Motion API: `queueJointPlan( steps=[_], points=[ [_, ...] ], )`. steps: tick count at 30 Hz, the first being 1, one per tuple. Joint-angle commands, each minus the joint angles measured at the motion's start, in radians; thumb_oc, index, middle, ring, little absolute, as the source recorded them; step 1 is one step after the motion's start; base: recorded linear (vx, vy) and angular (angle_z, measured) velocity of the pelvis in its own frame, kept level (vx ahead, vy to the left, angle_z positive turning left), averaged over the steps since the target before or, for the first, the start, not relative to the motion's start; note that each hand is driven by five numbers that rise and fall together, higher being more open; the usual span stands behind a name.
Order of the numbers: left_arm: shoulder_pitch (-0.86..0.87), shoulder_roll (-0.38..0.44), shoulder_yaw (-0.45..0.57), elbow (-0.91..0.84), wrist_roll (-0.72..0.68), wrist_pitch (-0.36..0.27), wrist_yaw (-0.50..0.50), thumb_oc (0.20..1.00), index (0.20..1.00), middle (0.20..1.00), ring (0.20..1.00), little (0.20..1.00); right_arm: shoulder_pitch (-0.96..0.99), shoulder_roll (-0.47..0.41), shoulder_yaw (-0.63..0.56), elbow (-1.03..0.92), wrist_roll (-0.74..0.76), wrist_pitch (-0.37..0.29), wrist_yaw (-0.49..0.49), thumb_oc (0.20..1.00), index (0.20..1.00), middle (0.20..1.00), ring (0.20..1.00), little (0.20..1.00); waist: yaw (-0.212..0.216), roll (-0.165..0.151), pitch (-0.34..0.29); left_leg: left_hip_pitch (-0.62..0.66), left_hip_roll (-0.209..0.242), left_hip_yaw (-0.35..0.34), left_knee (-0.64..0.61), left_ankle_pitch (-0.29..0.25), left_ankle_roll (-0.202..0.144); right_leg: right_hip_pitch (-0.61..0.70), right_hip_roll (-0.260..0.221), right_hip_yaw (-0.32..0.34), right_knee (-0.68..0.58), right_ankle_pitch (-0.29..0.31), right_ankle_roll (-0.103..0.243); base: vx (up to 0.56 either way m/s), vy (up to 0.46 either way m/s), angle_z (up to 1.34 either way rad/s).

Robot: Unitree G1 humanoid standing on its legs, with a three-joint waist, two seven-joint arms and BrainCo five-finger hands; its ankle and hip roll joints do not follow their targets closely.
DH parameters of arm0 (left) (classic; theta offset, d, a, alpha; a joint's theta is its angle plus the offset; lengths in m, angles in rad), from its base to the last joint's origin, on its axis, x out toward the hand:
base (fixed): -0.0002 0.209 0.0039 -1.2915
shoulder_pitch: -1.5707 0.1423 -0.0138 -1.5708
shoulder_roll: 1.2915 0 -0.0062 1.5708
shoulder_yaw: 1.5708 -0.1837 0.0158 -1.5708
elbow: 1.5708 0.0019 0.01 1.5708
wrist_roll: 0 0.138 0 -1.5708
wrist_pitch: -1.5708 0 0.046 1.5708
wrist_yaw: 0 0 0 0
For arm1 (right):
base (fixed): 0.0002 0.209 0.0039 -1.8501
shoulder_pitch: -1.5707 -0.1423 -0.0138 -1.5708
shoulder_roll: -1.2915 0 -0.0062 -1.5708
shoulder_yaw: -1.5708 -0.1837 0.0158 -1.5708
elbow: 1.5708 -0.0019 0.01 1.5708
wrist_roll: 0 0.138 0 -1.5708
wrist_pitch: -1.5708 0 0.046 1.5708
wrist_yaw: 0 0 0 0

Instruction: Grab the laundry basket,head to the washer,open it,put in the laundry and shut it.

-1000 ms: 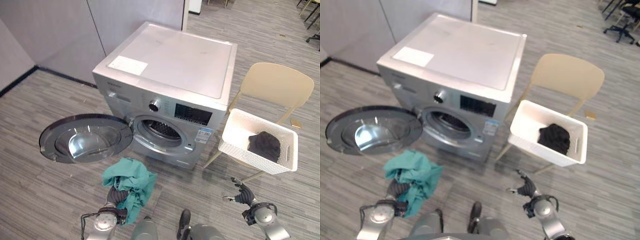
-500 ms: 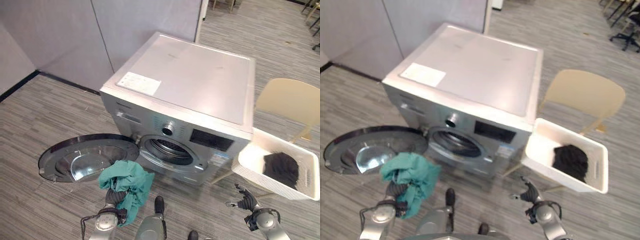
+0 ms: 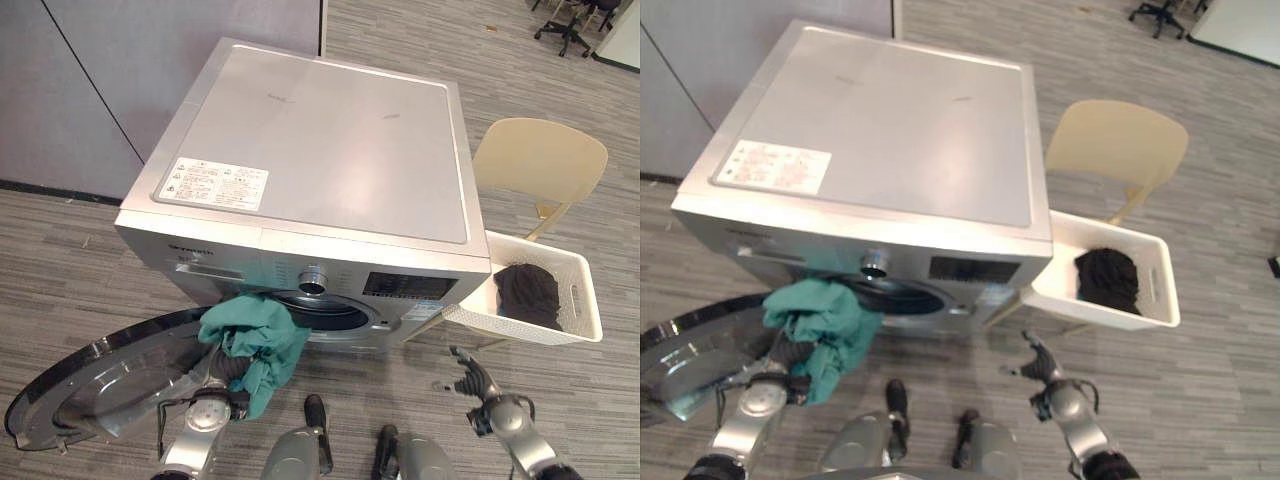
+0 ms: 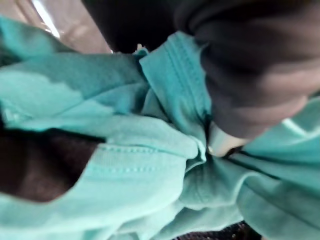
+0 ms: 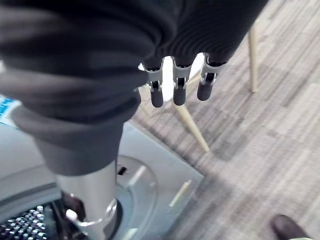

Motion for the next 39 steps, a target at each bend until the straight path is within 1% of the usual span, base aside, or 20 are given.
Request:
queueJointPlan(
  steps=[1, 3, 5, 6, 7, 10, 15, 16, 19, 22, 23, 24, 26, 29, 32, 33, 34, 35, 36, 39],
  points=[
    [0.013, -0.014, -0.017, -0.053, 0.031, -0.054, -0.002, 0.200, 0.200, 0.200, 0.200, 0.200, -0.034, -0.056, -0.029, -0.019, 0.017, -0.035, -0.016, 1.000, 1.000, 1.000, 1.000, 1.000, 0.018, 0.004, -0.023, -0.065, 0.102, -0.200, 0.072, 0.053, -0.093, 0.116, 0.053, 0.029, -0.152, 0.043, -0.002, 0.00, -0.071, 0.15],
    [0.008, -0.016, -0.024, -0.051, 0.032, -0.054, -0.005, 0.200, 0.200, 0.200, 0.200, 0.200, -0.031, -0.058, -0.030, -0.021, 0.020, -0.037, -0.017, 1.000, 1.000, 1.000, 1.000, 1.000, 0.013, 0.004, -0.018, -0.076, 0.103, -0.204, 0.086, 0.057, -0.094, 0.124, 0.060, 0.030, -0.168, 0.040, -0.012, -0.02, -0.069, 0.26],
    [-0.001, -0.027, -0.045, -0.051, 0.043, -0.053, -0.009, 0.200, 0.200, 0.200, 0.200, 0.200, -0.024, -0.067, -0.039, -0.017, 0.032, -0.040, -0.021, 1.000, 1.000, 1.000, 1.000, 1.000, 0.008, 0.010, -0.005, -0.126, 0.098, -0.261, 0.123, 0.089, -0.113, 0.144, 0.074, 0.037, -0.210, 0.035, -0.030, -0.04, -0.057, 0.35],
    [-0.002, -0.027, -0.045, -0.050, 0.043, -0.053, -0.009, 0.200, 0.200, 0.200, 0.200, 0.200, -0.025, -0.068, -0.040, -0.017, 0.032, -0.040, -0.021, 1.000, 1.000, 1.000, 1.000, 1.000, 0.006, 0.011, -0.009, -0.131, 0.098, -0.263, 0.121, 0.092, -0.113, 0.140, 0.075, 0.035, -0.212, 0.038, -0.031, -0.05, 0.036, 0.21],
    [-0.008, -0.033, -0.055, -0.054, 0.041, -0.055, -0.006, 0.200, 0.200, 0.200, 0.200, 0.200, -0.033, -0.072, -0.041, -0.008, 0.037, -0.044, -0.023, 1.000, 1.000, 1.000, 1.000, 1.000, 0.008, 0.021, -0.001, -0.140, 0.068, -0.342, 0.106, 0.091, -0.125, 0.137, 0.070, 0.042, -0.217, 0.037, -0.026, -0.01, 0.065, 0.09],
    [-0.011, -0.038, -0.062, -0.050, 0.039, -0.053, -0.007, 0.200, 0.200, 0.200, 0.200, 0.200, -0.035, -0.078, -0.045, -0.005, 0.033, -0.045, -0.022, 1.000, 1.000, 1.000, 1.000, 1.000, -0.008, 0.034, -0.008, -0.136, 0.074, -0.363, 0.093, 0.090, -0.127, 0.129, 0.062, 0.043, -0.217, 0.040, -0.022, 0.00, 0.076, -0.18],
    [-0.016, -0.044, -0.083, -0.042, 0.054, -0.048, -0.013, 0.200, 0.200, 0.200, 0.200, 0.200, -0.038, -0.077, -0.071, -0.005, 0.026, -0.039, -0.035, 1.000, 1.000, 1.000, 1.000, 1.000, -0.049, 0.075, -0.026, -0.107, 0.090, -0.307, 0.076, 0.056, -0.119, 0.120, 0.010, 0.050, -0.216, 0.040, 0.003, 0.06, 0.227, 0.00],
    [-0.010, -0.042, -0.086, -0.047, 0.059, -0.050, -0.015, 0.200, 0.200, 0.200, 0.200, 0.200, -0.041, -0.073, -0.072, 0.000, 0.018, -0.035, -0.034, 1.000, 1.000, 1.000, 1.000, 1.000, -0.052, 0.080, -0.028, -0.089, 0.071, -0.295, 0.080, 0.022, -0.101, 0.122, -0.012, 0.071, -0.209, 0.048, 0.017, 0.13, 0.347, -0.18],
    [-0.004, -0.031, -0.080, -0.059, 0.072, -0.045, -0.011, 0.200, 0.200, 0.200, 0.200, 0.200, -0.047, -0.058, -0.074, 0.003, 0.008, -0.027, -0.032, 1.000, 1.000, 1.000, 1.000, 1.000, -0.060, 0.078, -0.031, -0.054, 0.062, -0.256, 0.055, -0.003, -0.076, 0.080, -0.045, 0.097, -0.157, 0.094, 0.048, 0.07, 0.227, -0.30],
    [-0.019, -0.019, -0.075, -0.065, 0.062, -0.050, 0.001, 0.200, 0.200, 0.200, 0.200, 0.200, -0.068, -0.047, -0.060, -0.001, 0.010, -0.028, -0.043, 1.000, 1.000, 1.000, 1.000, 1.000, -0.053, 0.074, -0.017, -0.050, 0.066, -0.226, 0.045, -0.008, -0.068, 0.016, -0.052, 0.109, -0.078, 0.120, 0.059, -0.05, 0.093, -0.37],
    [-0.026, -0.017, -0.077, -0.071, 0.055, -0.053, 0.008, 0.200, 0.200, 0.200, 0.200, 0.200, -0.077, -0.044, -0.056, -0.011, 0.015, -0.029, -0.047, 1.000, 1.000, 1.000, 1.000, 1.000, -0.054, 0.070, -0.005, -0.046, 0.064, -0.215, 0.043, -0.011, -0.065, -0.008, -0.039, 0.114, -0.064, 0.123, 0.053, -0.14, 0.048, -0.49],
    [-0.038, -0.009, -0.071, -0.080, 0.046, -0.057, 0.021, 0.200, 0.200, 0.200, 0.200, 0.200, -0.085, -0.048, -0.053, -0.013, 0.019, -0.028, -0.055, 1.000, 1.000, 1.000, 1.000, 1.000, -0.049, 0.059, 0.015, -0.065, 0.056, -0.208, 0.066, -0.021, -0.061, -0.011, -0.027, 0.104, -0.088, 0.107, 0.052, -0.12, 0.016, -0.54],
    [-0.044, -0.011, -0.078, -0.084, 0.051, -0.061, 0.019, 0.200, 0.200, 0.200, 0.200, 0.200, -0.087, -0.054, -0.049, -0.018, 0.021, -0.030, -0.059, 1.000, 1.000, 1.000, 1.000, 1.000, -0.044, 0.058, 0.011, -0.074, 0.048, -0.210, 0.067, -0.021, -0.062, 0.005, -0.032, 0.084, -0.125, 0.105, 0.045, -0.06, -0.032, -0.36],
    [-0.079, -0.009, -0.082, -0.097, 0.038, -0.064, 0.030, 0.200, 0.200, 0.200, 0.200, 0.200, -0.112, -0.071, -0.043, -0.030, 0.037, -0.037, -0.075, 1.000, 1.000, 1.000, 1.000, 1.000, -0.041, 0.046, 0.041, -0.143, 0.056, -0.214, 0.102, -0.015, -0.064, -0.063, 0.000, 0.121, -0.108, 0.096, 0.025, -0.14, -0.101, -0.06],
    [-0.130, -0.010, -0.103, -0.087, 0.031, -0.067, 0.057, 0.200, 0.200, 0.200, 0.200, 0.200, -0.145, -0.084, -0.040, -0.050, 0.065, -0.041, -0.093, 1.000, 1.000, 1.000, 1.000, 1.000, -0.047, 0.046, 0.070, -0.279, 0.071, -0.231, 0.218, -0.023, -0.053, -0.190, 0.006, 0.117, 0.002, 0.065, -0.007, -0.18, -0.087, 0.00],
    [-0.138, -0.009, -0.104, -0.086, 0.032, -0.068, 0.066, 0.200, 0.200, 0.200, 0.200, 0.200, -0.151, -0.086, -0.041, -0.054, 0.073, -0.042, -0.099, 1.000, 1.000, 1.000, 1.000, 1.000, -0.052, 0.043, 0.070, -0.306, 0.072, -0.242, 0.263, -0.056, -0.060, -0.217, 0.002, 0.121, 0.045, 0.032, -0.006, -0.19, -0.095, 0.02],
    [-0.176, -0.008, -0.107, -0.095, 0.036, -0.069, 0.094, 0.200, 0.200, 0.200, 0.200, 0.200, -0.161, -0.092, -0.053, -0.079, 0.089, -0.049, -0.127, 1.000, 1.000, 1.000, 1.000, 1.000, -0.057, 0.046, 0.079, -0.430, 0.086, -0.262, 0.393, -0.083, -0.055, -0.335, -0.003, 0.111, 0.166, -0.016, -0.025, -0.15, -0.065, 0.06],
    [-0.191, -0.008, -0.115, -0.103, 0.041, -0.067, 0.101, 0.200, 0.200, 0.200, 0.200, 0.200, -0.167, -0.096, -0.053, -0.088, 0.093, -0.050, -0.132, 1.000, 1.000, 1.000, 1.000, 1.000, -0.060, 0.047, 0.083, -0.471, 0.092, -0.267, 0.434, -0.095, -0.052, -0.381, -0.006, 0.111, 0.218, -0.033, -0.032, -0.18, -0.053, 0.11],
    [-0.192, -0.008, -0.115, -0.103, 0.041, -0.067, 0.101, 0.200, 0.200, 0.200, 0.200, 0.200, -0.167, -0.096, -0.053, -0.088, 0.093, -0.050, -0.132, 1.000, 1.000, 1.000, 1.000, 1.000, -0.061, 0.048, 0.080, -0.478, 0.093, -0.267, 0.439, -0.098, -0.052, -0.388, -0.006, 0.111, 0.223, -0.036, -0.032, -0.10, -0.017, 0.11],
    [-0.280, -0.013, -0.129, -0.112, 0.061, -0.069, 0.150, 0.200, 0.200, 0.200, 0.200, 0.200, -0.205, -0.103, -0.060, -0.126, 0.105, -0.062, -0.170, 1.000, 1.000, 1.000, 1.000, 1.000, -0.071, 0.040, 0.090, -0.683, 0.117, -0.283, 0.637, -0.153, -0.044, -0.595, -0.017, 0.117, 0.413, -0.094, -0.054, -0.15, -0.019, 0.07]
  ],
)
